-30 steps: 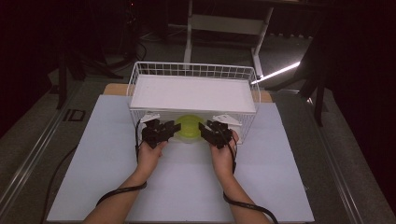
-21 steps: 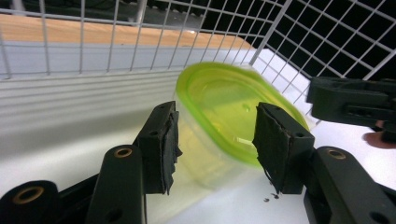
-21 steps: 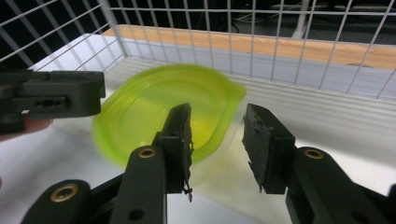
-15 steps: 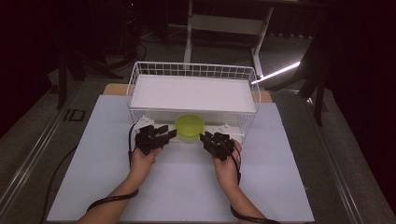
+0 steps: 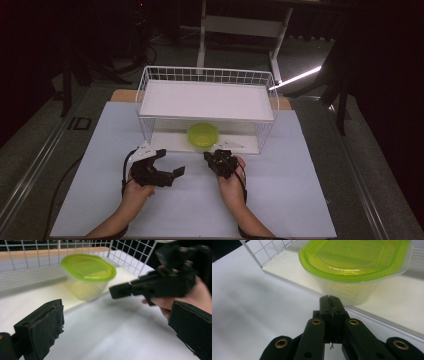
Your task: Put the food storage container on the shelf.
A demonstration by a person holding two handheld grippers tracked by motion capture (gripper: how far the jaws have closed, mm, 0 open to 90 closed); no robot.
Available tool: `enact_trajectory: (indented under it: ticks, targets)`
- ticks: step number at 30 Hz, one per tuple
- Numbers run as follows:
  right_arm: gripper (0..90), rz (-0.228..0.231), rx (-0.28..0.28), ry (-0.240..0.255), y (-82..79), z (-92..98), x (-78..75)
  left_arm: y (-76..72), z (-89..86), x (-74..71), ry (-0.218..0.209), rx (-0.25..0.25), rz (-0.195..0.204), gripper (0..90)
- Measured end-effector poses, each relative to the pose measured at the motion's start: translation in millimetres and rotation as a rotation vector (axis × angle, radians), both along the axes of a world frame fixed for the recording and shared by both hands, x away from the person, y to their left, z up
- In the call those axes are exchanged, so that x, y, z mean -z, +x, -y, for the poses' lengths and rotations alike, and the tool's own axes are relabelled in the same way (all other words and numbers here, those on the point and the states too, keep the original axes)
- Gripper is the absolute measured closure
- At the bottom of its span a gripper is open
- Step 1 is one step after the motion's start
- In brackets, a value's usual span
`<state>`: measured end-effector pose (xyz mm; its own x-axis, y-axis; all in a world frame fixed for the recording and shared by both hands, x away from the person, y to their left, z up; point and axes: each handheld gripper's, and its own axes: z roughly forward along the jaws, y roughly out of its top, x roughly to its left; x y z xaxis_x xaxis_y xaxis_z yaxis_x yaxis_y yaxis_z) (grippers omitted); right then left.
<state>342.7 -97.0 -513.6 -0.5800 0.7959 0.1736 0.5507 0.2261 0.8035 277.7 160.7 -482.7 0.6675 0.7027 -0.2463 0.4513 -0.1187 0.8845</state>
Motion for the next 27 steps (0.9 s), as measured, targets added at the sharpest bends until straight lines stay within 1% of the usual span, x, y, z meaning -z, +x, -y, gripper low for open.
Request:
enact_trajectory:
  ticks: [1,2,3,4,5,6,7,9,10,11,13,14,15,18,21,23,27]
  targets:
    - [90.0,-0.001,0.002,-0.002,0.9,-1.0,0.8,-4.8,-4.0,0.1,0.0,-0.018,-0.007,1.2]
    - [90.0,0.002,0.003,-0.005,1.8,-1.6,1.4,-9.4,-9.4,0.5,-0.018,-0.027,-0.017,1.2]
    - [89.9,0.003,0.007,-0.001,2.8,-2.0,1.7,-13.8,-15.2,1.4,-0.044,-0.036,-0.016,1.2]
    - [89.9,-0.002,0.008,0.006,4.3,-2.6,1.9,-18.5,-20.2,2.1,-0.053,-0.056,-0.013,1.2]
    - [89.9,-0.002,0.012,0.005,5.8,-3.1,2.1,-22.7,-24.8,3.4,-0.05,-0.078,-0.003,1.2]
    - [89.9,-0.005,0.016,0.003,7.7,-3.6,2.2,-26.1,-28.8,5.1,-0.057,-0.092,-0.001,1.2]
    - [89.9,-0.006,0.02,0.004,9.8,-3.9,2.6,-28.5,-32.8,7.0,-0.071,-0.094,-0.006,1.2]
    - [89.9,-0.009,0.025,0.005,11.8,-4.3,3.0,-30.1,-35.9,8.8,-0.078,-0.101,-0.008,1.2]
    - [89.9,-0.007,0.034,0.001,13.6,-4.8,3.4,-31.3,-40.2,10.2,-0.089,-0.106,-0.014,1.2]
    - [89.9,-0.015,0.049,0.015,18.5,-5.5,3.8,-32.4,-42.5,9.7,-0.094,-0.106,-0.001,1.2]
    - [89.9,-0.016,0.051,0.014,19.5,-5.7,3.5,-32.4,-43.0,9.1,-0.091,-0.102,0.004,1.2]
    - [89.9,-0.015,0.053,0.018,22.2,-6.5,2.6,-33.2,-42.7,5.6,-0.078,-0.088,0.028,1.2]
    - [89.9,-0.013,0.052,0.019,23.2,-7.3,1.9,-33.8,-42.3,4.5,-0.077,-0.085,0.038,1.2]
    - [89.9,-0.012,0.044,0.016,26.3,-10.7,1.2,-34.9,-39.9,3.5,-0.065,-0.079,0.05,1.2]
    - [89.9,-0.011,0.046,0.014,30.2,-15.2,1.1,-34.9,-37.6,4.5,-0.051,-0.068,0.047,1.2]
    - [89.8,-0.011,0.044,0.01,32.6,-18.5,1.0,-34.6,-37.9,3.6,-0.054,-0.045,0.049,1.2]
    - [89.7,-0.012,0.046,0.008,36.6,-23.7,1.6,-36.6,-38.6,0.3,-0.055,-0.051,0.07,1.2]
